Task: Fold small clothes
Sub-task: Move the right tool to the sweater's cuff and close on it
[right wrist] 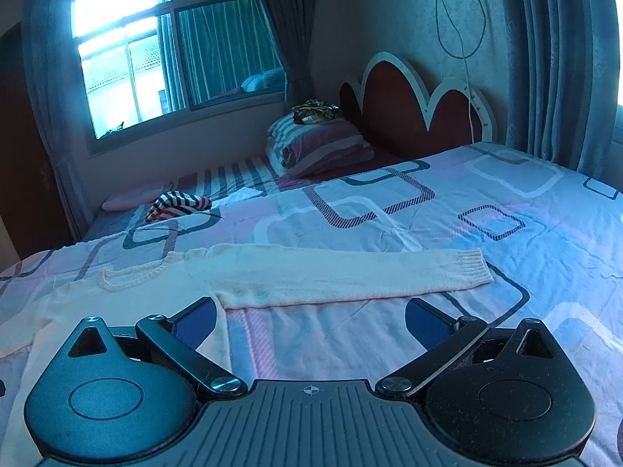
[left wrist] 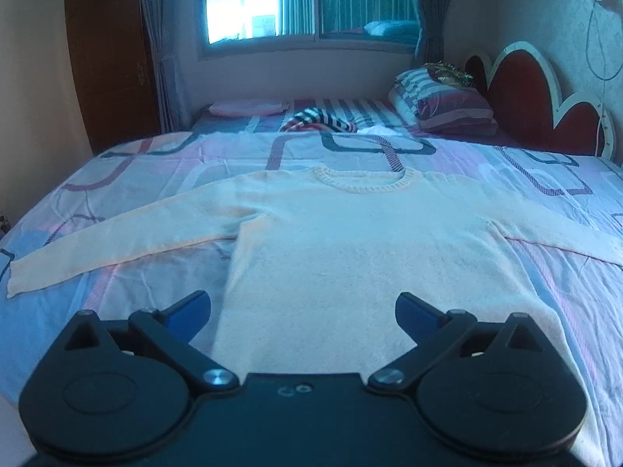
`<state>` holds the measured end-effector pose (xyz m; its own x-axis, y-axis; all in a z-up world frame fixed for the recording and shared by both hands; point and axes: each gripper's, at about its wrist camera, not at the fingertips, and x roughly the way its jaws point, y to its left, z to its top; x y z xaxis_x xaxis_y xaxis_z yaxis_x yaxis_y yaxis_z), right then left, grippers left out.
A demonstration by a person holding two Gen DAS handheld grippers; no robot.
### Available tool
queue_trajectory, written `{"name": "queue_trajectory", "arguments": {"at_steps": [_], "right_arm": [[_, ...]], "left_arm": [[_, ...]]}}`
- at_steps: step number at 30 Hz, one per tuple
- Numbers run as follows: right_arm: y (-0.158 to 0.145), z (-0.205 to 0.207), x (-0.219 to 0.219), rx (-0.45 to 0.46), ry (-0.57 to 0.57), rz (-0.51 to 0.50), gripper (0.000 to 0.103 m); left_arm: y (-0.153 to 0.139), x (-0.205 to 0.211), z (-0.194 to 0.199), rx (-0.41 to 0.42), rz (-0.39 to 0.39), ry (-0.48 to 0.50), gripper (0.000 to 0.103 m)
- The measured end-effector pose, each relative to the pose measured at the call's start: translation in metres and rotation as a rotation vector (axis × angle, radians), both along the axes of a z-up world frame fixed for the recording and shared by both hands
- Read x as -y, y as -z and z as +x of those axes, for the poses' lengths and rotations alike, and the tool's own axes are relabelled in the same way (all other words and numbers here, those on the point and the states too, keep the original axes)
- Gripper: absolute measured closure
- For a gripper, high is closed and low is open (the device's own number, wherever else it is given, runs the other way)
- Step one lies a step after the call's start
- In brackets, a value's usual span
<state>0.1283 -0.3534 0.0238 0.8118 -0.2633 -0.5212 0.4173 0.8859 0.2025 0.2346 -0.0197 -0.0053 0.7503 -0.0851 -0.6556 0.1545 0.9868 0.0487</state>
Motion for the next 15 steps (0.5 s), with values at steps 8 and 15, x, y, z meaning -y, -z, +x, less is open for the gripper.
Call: {"name": "queue_trajectory", "arguments": {"at_steps": [8,15], "right_arm": [[0.019,0.037,0.065,0.004,0.055,0.023,0.027],[0.058,0.055,0.152,0.003,0.178,0.146,0.049]], "left_arm": [[0.010,0.038,0.032,-0.009,0.055,-0.008,0.015],[0.015,0.065,0.055,0.008,0.079,-0.017,0.006]]}}
